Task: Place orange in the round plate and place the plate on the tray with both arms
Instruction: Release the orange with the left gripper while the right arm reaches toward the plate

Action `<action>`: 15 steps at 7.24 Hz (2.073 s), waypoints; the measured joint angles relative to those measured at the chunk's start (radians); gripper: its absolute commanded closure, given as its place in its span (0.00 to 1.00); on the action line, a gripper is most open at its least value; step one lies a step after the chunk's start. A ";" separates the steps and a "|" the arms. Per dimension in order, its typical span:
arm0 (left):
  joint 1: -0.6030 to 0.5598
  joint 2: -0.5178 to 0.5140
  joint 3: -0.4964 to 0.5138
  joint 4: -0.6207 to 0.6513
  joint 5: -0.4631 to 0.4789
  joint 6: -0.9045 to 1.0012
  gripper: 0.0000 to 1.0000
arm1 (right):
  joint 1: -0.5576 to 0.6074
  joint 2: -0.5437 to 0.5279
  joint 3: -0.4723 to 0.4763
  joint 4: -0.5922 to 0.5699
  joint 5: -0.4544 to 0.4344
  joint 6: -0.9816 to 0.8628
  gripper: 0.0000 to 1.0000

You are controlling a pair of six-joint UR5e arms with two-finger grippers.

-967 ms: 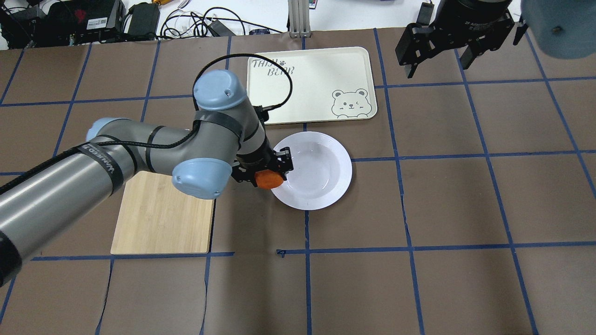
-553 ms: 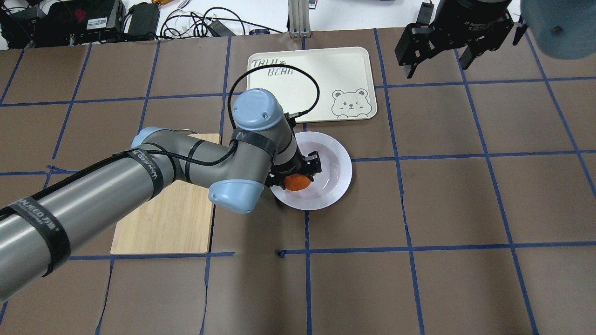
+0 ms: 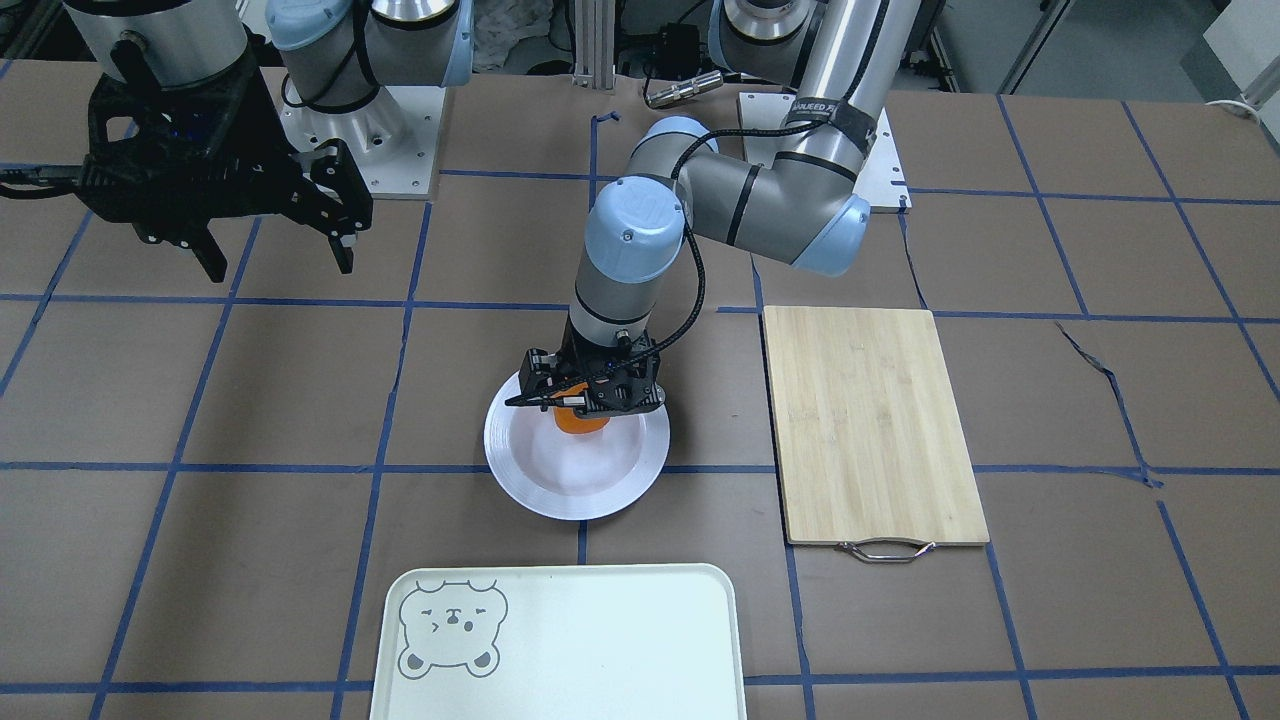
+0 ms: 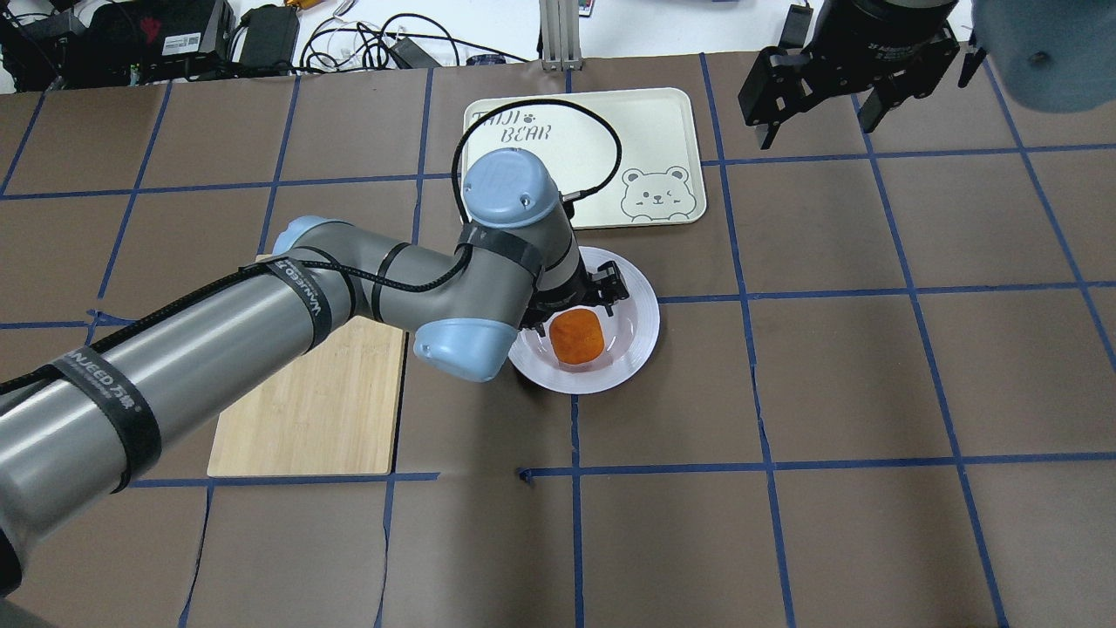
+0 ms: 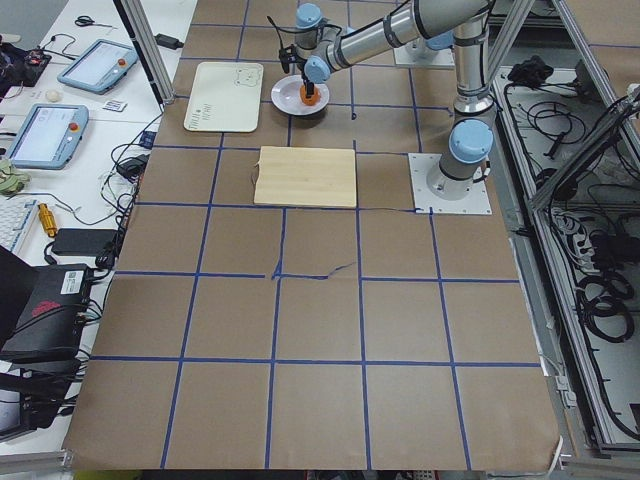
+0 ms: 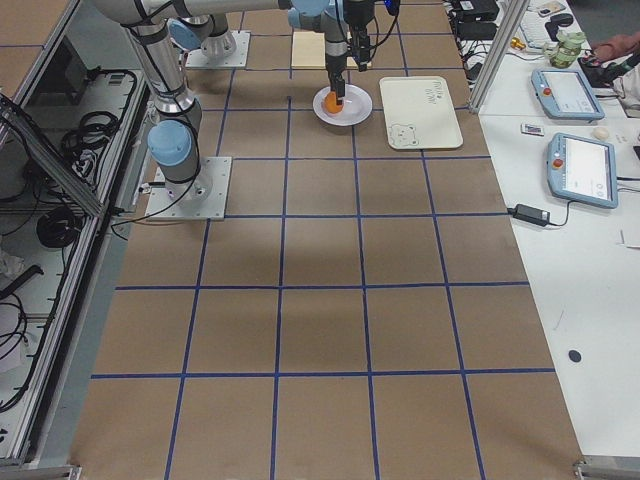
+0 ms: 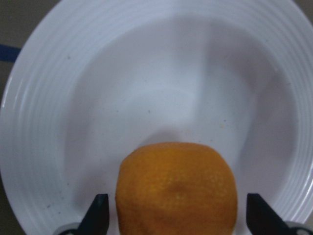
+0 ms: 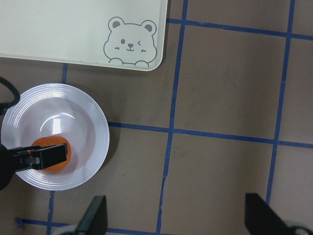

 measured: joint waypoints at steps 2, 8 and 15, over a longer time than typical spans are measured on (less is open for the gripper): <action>0.027 0.083 0.106 -0.256 0.044 0.094 0.00 | -0.002 0.001 0.010 -0.003 0.002 0.001 0.00; 0.049 0.354 0.215 -0.620 0.071 0.145 0.00 | -0.030 0.024 0.196 -0.150 0.220 0.006 0.00; 0.307 0.426 0.212 -0.653 0.125 0.591 0.00 | -0.017 0.266 0.549 -0.805 0.426 0.059 0.00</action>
